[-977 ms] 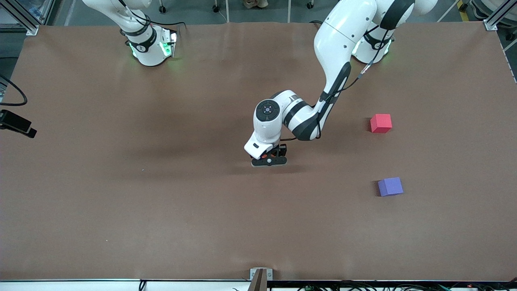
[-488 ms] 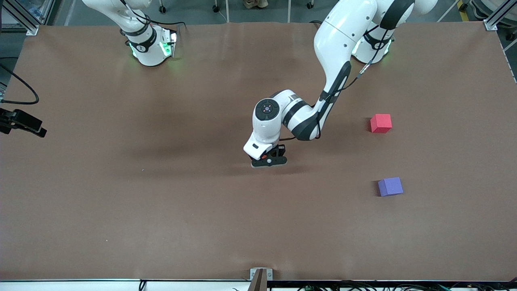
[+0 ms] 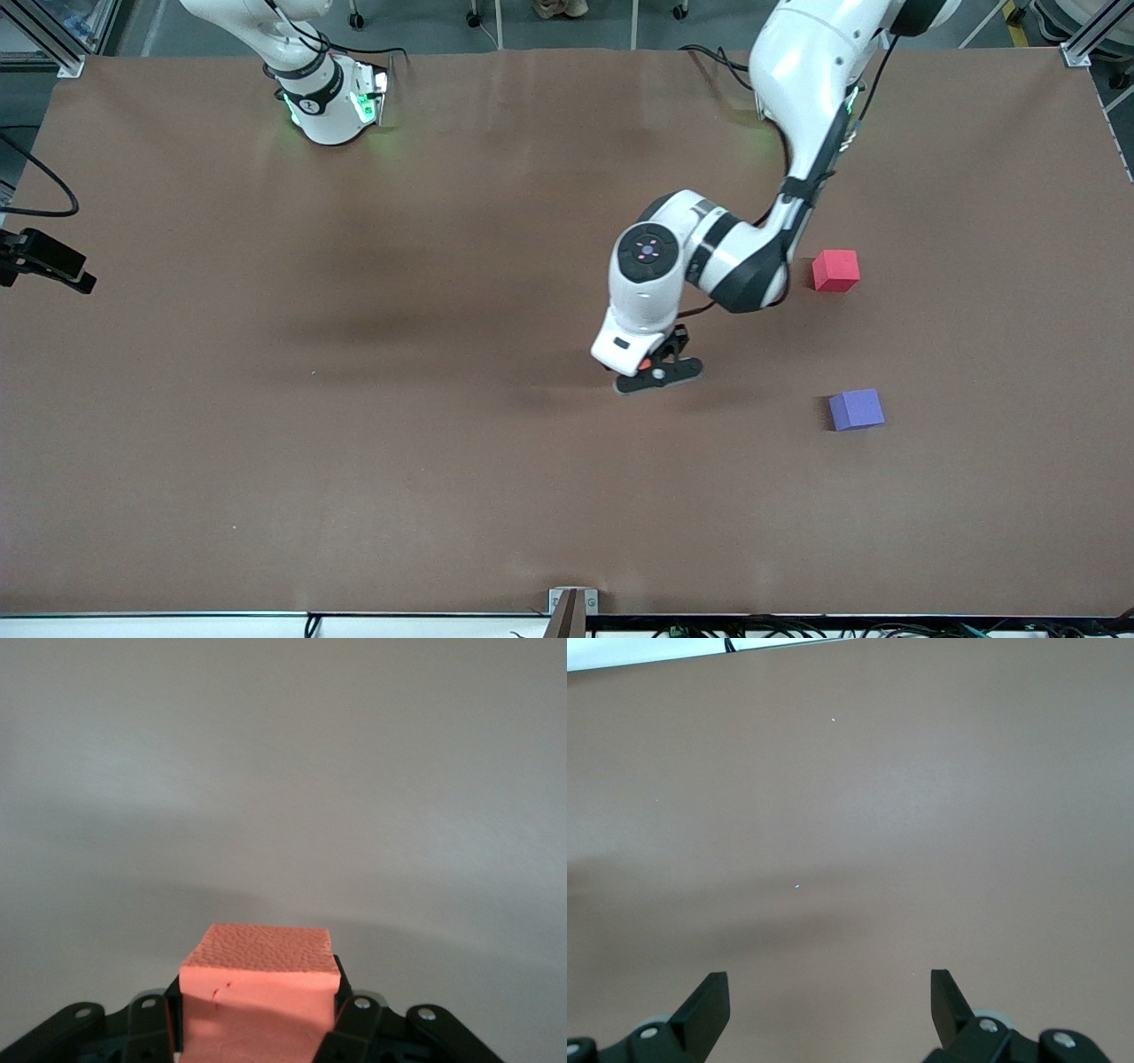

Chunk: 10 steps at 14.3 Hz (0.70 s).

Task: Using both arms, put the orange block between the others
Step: 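Carry the orange cube with the left gripper toward the purple cube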

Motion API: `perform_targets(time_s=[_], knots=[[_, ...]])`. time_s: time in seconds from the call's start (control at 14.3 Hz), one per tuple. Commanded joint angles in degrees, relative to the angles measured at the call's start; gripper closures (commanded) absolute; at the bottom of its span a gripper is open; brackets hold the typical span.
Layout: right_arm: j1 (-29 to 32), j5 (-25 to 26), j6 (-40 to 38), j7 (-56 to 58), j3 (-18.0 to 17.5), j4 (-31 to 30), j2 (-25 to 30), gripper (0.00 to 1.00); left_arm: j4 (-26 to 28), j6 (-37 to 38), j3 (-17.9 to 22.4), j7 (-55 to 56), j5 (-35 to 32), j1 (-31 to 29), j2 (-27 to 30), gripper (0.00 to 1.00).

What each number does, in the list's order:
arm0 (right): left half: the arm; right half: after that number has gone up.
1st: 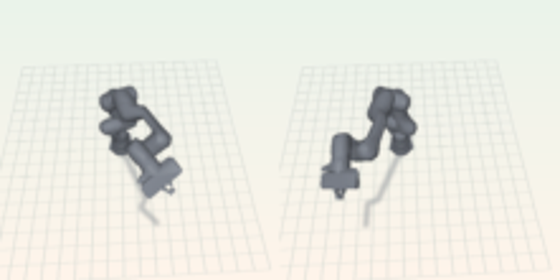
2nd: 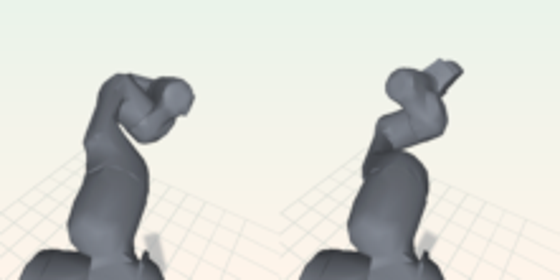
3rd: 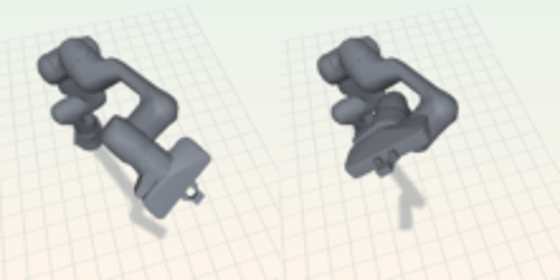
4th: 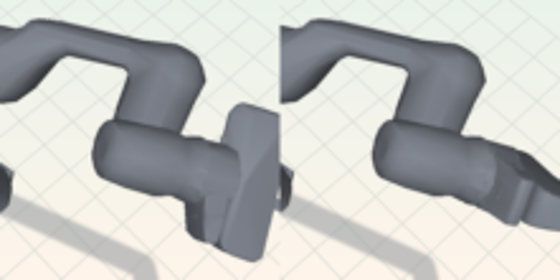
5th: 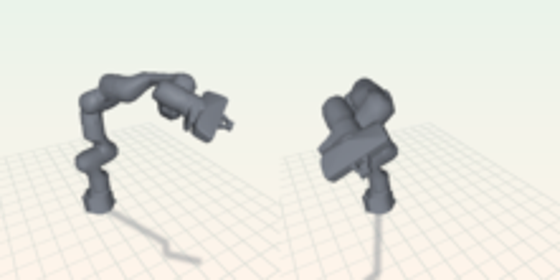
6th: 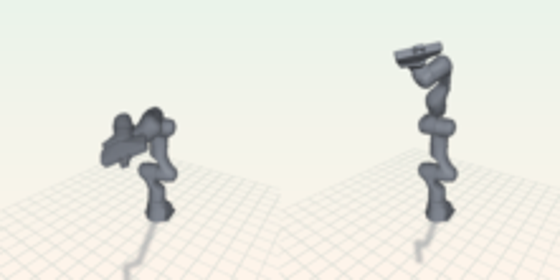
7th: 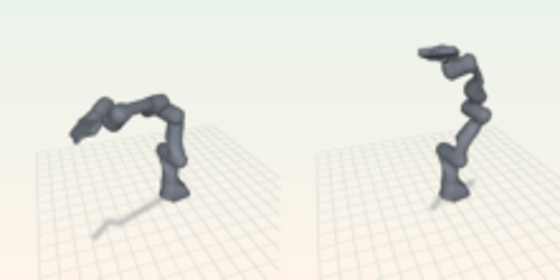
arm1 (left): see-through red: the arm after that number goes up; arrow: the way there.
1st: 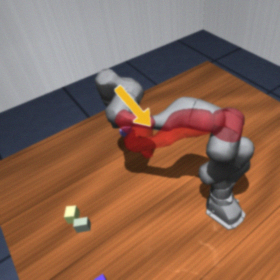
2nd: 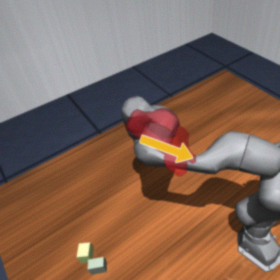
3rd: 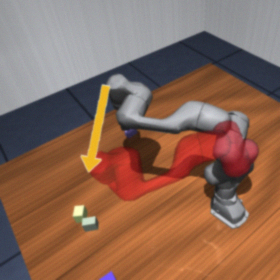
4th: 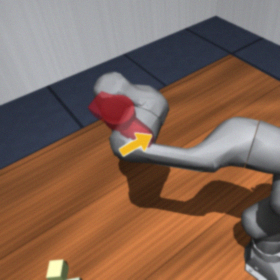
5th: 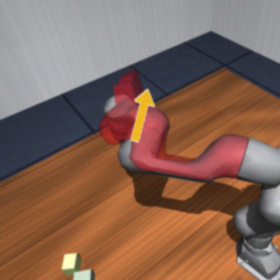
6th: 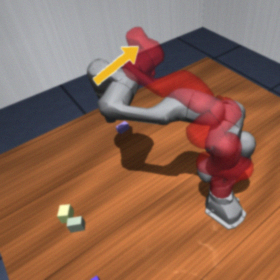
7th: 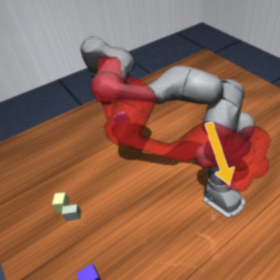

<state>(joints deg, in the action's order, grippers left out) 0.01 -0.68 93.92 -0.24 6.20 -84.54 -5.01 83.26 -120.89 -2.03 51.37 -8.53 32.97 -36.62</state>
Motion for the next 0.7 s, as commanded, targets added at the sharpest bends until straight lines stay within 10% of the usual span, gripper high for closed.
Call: perform_targets(time_s=[0.0,0.63], knots=[[-0.36,-0.20,-0.58,0.59,-0.14,-0.01,1.05,0.00,6.89,0.74,-0.60,-5.03,-0.87,-4.04,5.41,0.78],[0.25,-0.81,-0.58,4.19,-0.14,0.43,1.05,0.00,20.70,-0.83,-0.69,-17.96,-1.05,-17.05,14.99,0.78]])
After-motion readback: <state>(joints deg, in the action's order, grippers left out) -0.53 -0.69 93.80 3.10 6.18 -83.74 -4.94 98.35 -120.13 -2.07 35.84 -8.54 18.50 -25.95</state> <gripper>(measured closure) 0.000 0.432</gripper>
